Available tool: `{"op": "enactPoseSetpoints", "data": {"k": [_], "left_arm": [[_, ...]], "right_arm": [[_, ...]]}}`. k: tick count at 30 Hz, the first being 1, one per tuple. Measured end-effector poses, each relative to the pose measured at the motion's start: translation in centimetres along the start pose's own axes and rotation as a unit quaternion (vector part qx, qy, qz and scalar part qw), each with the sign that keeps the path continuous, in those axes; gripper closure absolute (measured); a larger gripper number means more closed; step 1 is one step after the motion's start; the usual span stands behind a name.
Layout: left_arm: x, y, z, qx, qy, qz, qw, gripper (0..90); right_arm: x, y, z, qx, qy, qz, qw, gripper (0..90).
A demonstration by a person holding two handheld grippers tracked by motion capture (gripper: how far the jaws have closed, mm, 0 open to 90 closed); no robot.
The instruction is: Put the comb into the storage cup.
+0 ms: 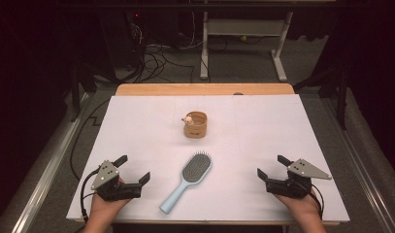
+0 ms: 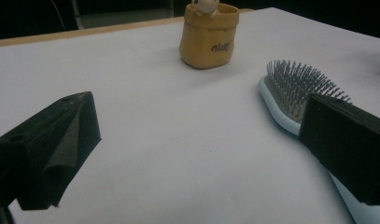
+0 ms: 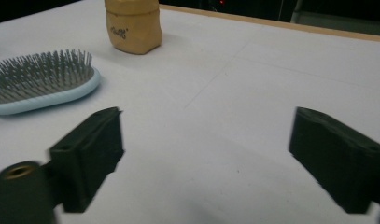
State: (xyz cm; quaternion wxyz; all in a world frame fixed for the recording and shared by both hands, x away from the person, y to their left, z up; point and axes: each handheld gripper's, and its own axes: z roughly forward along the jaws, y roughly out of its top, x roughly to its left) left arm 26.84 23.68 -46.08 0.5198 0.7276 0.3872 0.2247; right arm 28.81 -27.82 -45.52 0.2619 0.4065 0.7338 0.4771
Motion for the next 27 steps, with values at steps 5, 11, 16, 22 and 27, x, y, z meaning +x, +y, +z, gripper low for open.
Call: {"op": "enactPoseSetpoints", "data": {"k": [5, 11, 16, 22, 27], "left_arm": [[0.0, 0.3, 0.3, 0.03, -0.023, 0.002, 0.9993, 0.4], [-0.2, 0.2, 0.7, 0.046, -0.033, 0.013, 0.9983, 0.6], [-0.1, 0.4, 1.2, 0.087, -0.05, 0.026, 0.9946, 4.7], [0.0, 0.6, 1.8, 0.131, -0.052, 0.029, 0.9896, 1.7], [0.2, 0.7, 1.7, 0.134, -0.044, 0.017, 0.9899, 0.1]], "right_arm": [[0.1, 0.0, 0.3, 0.007, 0.0, -0.002, 1.0, 0.1], [0.3, 0.0, 0.3, 0.01, 0.002, -0.005, 0.9999, 0.2], [0.3, 0.0, 0.3, 0.012, 0.001, -0.011, 0.9999, 0.2], [0.4, 0.0, 0.3, 0.014, 0.002, -0.012, 0.9998, 0.2], [0.4, 0.1, 0.2, 0.012, 0.002, -0.011, 0.9999, 0.3]]}}
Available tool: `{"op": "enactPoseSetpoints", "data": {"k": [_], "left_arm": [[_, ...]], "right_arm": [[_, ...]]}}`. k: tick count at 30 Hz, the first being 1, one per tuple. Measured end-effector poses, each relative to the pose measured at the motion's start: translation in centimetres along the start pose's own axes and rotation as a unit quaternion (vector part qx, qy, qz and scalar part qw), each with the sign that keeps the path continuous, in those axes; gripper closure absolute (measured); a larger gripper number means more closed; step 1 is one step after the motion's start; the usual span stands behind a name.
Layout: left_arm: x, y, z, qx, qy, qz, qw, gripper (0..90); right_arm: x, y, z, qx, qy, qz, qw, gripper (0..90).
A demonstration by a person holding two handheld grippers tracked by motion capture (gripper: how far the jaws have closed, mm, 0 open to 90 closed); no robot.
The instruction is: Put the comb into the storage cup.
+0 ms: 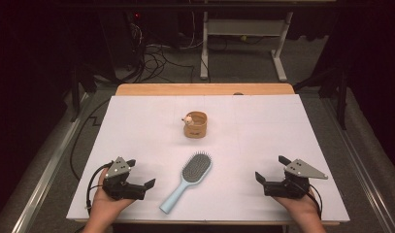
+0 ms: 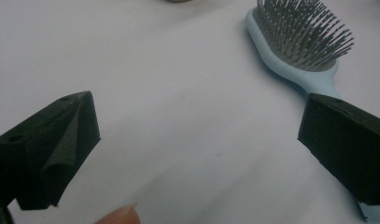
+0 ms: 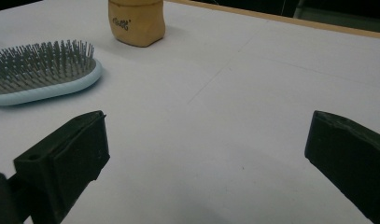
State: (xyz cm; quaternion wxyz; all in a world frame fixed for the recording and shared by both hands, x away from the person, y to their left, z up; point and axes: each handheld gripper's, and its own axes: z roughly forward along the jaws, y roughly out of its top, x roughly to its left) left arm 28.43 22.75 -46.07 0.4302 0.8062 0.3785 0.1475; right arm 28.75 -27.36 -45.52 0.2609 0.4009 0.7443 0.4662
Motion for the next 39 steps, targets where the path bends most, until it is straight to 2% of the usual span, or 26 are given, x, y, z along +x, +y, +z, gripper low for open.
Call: {"op": "enactPoseSetpoints", "data": {"k": [8, 12, 13, 17, 18, 23, 29, 33, 34, 36, 39], "left_arm": [[-0.2, 0.4, -0.2, 0.014, 0.023, 0.013, 0.9996, 0.5], [-0.2, 0.4, -0.4, 0.009, 0.021, 0.011, 0.9997, 1.9], [-0.1, 0.3, -0.4, 0.0, 0.023, 0.01, 0.9997, 1.7], [-0.1, 0.3, -0.6, -0.002, 0.026, 0.013, 0.9996, 0.7], [0.0, 0.3, -0.4, 0.001, 0.02, 0.009, 0.9997, 0.5], [0.2, 0.3, 0.1, 0.026, 0.009, 0.006, 0.9996, 0.6], [0.1, 0.8, 0.5, 0.053, 0.011, 0.002, 0.9985, 0.2], [0.0, 1.0, 0.6, 0.081, 0.003, -0.003, 0.9967, 0.2], [0.0, 1.0, 0.6, 0.081, 0.003, -0.003, 0.9967, 0.2], [-0.1, 1.1, 0.6, 0.105, 0.008, -0.006, 0.9944, 0.2], [-0.1, 1.2, 0.4, 0.109, 0.011, -0.011, 0.9939, 0.2]], "right_arm": [[0.1, 0.1, -0.1, -0.004, 0.001, -0.002, 1.0, 0.4], [0.1, 0.1, -0.2, -0.004, 0.001, -0.003, 1.0, 0.4], [0.1, 0.1, -0.2, -0.004, 0.002, -0.003, 1.0, 0.4], [0.1, 0.2, -0.3, -0.006, 0.001, -0.004, 1.0, 0.4], [0.1, 0.2, -0.3, -0.006, 0.001, -0.004, 1.0, 0.4], [0.1, 0.2, -0.3, -0.006, 0.002, -0.006, 1.0, 0.4], [0.1, 0.3, -0.4, -0.007, 0.003, -0.003, 1.0, 0.4], [0.1, 0.3, -0.4, -0.006, 0.004, -0.004, 1.0, 0.4], [0.1, 0.3, -0.4, -0.006, 0.004, -0.004, 1.0, 0.4], [0.2, 0.3, -0.3, -0.006, 0.004, -0.004, 1.0, 0.4], [0.3, 0.4, -0.4, -0.006, 0.004, -0.006, 1.0, 0.4]]}}
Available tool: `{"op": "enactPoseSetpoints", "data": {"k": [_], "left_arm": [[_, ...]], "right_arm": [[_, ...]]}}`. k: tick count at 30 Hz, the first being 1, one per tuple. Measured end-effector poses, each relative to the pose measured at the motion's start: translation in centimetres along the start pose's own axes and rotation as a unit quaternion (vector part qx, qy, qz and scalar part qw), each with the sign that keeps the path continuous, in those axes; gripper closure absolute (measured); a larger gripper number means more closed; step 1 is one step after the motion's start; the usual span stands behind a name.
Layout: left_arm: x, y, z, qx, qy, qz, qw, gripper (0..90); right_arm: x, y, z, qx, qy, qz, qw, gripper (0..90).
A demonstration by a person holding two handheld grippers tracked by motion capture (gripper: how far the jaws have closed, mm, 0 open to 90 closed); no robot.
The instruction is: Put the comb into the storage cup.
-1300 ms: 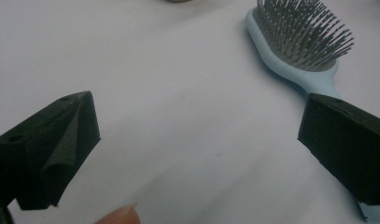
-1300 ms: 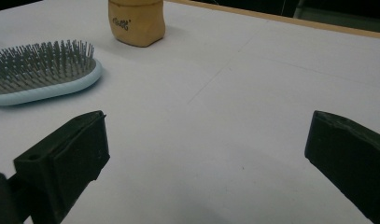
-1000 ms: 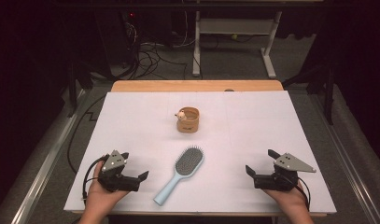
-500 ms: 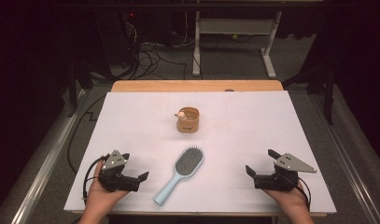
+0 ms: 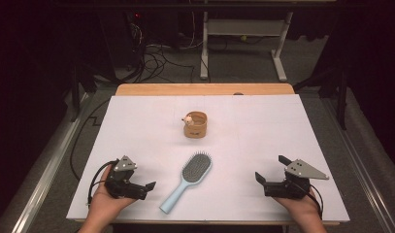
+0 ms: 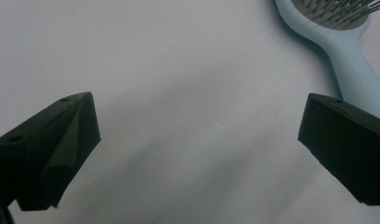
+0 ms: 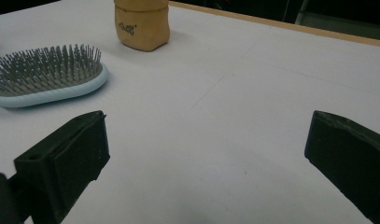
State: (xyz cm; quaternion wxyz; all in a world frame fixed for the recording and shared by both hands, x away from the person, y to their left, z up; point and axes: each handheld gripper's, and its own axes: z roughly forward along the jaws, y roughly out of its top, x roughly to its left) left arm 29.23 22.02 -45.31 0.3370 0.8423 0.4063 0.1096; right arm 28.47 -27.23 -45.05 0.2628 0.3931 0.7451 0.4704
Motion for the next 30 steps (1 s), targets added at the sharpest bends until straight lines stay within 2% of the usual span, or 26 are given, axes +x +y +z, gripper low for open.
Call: {"op": "enactPoseSetpoints", "data": {"k": [1, 2, 5, 13, 17, 24, 30], "left_arm": [[-0.1, 0.2, -0.2, 0.009, -0.002, -0.005, 0.9999, 0.2], [-0.1, 0.2, -0.2, 0.009, -0.002, -0.005, 0.9999, 0.2], [-0.5, 0.8, -0.1, 0.032, -0.001, -0.001, 0.9995, 0.2], [-0.9, 1.8, -0.1, 0.052, 0.01, -0.002, 0.9986, 0.1], [-1.2, 2.5, 0.1, 0.071, 0.011, 0.003, 0.9974, 0.1], [-1.6, 3.0, 0.2, 0.088, 0.016, -0.006, 0.9959, 0.1], [-2.6, 3.6, 0.2, 0.093, 0.01, -0.012, 0.9956, 0.1]], "right_arm": [[0.0, 0.0, 0.0, 0.0, 0.0, 0.0, 1.0, 0.4], [0.1, 0.0, 0.0, 0.0, 0.001, 0.0, 1.0, 0.4], [0.1, 0.0, 0.0, 0.002, 0.001, 0.001, 1.0, 0.4], [0.1, 0.1, -0.1, 0.0, 0.003, 0.0, 1.0, 0.4], [0.2, 0.1, -0.1, 0.001, 0.005, -0.001, 1.0, 0.4], [0.2, 0.1, -0.1, 0.002, 0.006, -0.001, 1.0, 0.4], [0.2, 0.1, -0.1, 0.005, 0.004, -0.001, 1.0, 0.4]]}}
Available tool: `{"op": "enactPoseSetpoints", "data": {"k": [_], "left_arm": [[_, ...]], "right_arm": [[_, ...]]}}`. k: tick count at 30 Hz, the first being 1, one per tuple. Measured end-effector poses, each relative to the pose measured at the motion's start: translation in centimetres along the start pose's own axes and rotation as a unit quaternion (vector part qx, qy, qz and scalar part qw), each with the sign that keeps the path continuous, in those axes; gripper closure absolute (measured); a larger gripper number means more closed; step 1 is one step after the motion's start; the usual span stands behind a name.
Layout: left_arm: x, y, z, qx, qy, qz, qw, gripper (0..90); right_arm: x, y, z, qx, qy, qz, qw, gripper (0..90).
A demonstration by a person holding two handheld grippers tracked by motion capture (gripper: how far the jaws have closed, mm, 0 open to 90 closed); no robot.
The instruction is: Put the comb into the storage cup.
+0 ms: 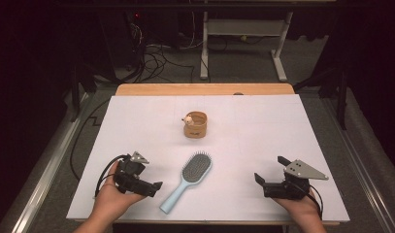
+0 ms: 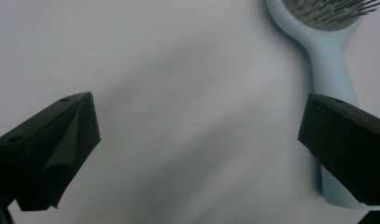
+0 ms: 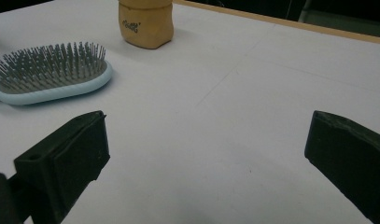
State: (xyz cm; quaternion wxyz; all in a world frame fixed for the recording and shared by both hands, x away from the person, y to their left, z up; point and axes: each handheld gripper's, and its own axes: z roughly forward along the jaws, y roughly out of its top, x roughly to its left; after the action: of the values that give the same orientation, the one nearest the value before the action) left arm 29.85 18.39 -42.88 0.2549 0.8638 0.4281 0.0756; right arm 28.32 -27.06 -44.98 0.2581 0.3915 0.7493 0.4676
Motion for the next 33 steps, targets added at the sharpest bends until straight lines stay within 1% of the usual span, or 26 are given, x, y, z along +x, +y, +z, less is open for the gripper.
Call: {"op": "enactPoseSetpoints", "data": {"k": [1, 5, 7, 14, 16, 19, 22, 29, 30, 32, 33], "left_arm": [[0.0, 0.0, 0.0, 0.0, 0.0, 0.0, 1.0, 0.2], [-0.8, 0.4, 0.0, -0.001, 0.001, 0.005, 1.0, 0.1], [-1.2, 0.8, 0.0, -0.005, -0.004, 0.006, 1.0, 0.2], [-2.0, 1.5, 0.1, -0.012, -0.005, 0.014, 0.9998, 0.1], [-2.3, 1.8, 0.3, -0.013, -0.01, 0.017, 0.9997, 0.1], [-2.6, 2.0, 0.4, -0.015, -0.012, 0.02, 0.9996, 0.1], [-3.2, 2.5, 0.7, -0.015, -0.019, 0.025, 0.9994, 0.1], [-4.4, 3.4, 1.3, -0.016, -0.024, 0.032, 0.9991, 0.1], [-4.4, 3.4, 1.3, -0.016, -0.024, 0.032, 0.9991, 0.1], [-4.8, 3.7, 1.7, -0.012, -0.026, 0.035, 0.999, 0.1], [-4.8, 3.7, 1.7, -0.012, -0.026, 0.035, 0.999, 0.1]], "right_arm": [[0.0, 0.0, 0.0, 0.0, 0.0, 0.0, 1.0, 0.4], [0.0, 0.0, 0.0, 0.002, -0.001, 0.001, 1.0, 0.4], [0.0, 0.0, 0.0, 0.002, -0.001, 0.001, 1.0, 0.4], [0.0, 0.0, 0.0, 0.003, -0.001, 0.001, 1.0, 0.4], [0.0, 0.0, 0.0, 0.004, -0.002, 0.001, 1.0, 0.4], [0.0, 0.0, 0.1, 0.004, -0.002, 0.0, 1.0, 0.4], [0.0, 0.0, 0.1, 0.005, -0.003, 0.0, 1.0, 0.4], [0.0, 0.0, 0.1, 0.005, -0.003, 0.0, 1.0, 0.4], [0.0, 0.0, 0.1, 0.005, -0.003, 0.0, 1.0, 0.4], [0.0, 0.0, 0.1, 0.005, -0.003, 0.0, 1.0, 0.4], [0.0, 0.0, 0.0, 0.005, -0.003, 0.0, 1.0, 0.4]]}}
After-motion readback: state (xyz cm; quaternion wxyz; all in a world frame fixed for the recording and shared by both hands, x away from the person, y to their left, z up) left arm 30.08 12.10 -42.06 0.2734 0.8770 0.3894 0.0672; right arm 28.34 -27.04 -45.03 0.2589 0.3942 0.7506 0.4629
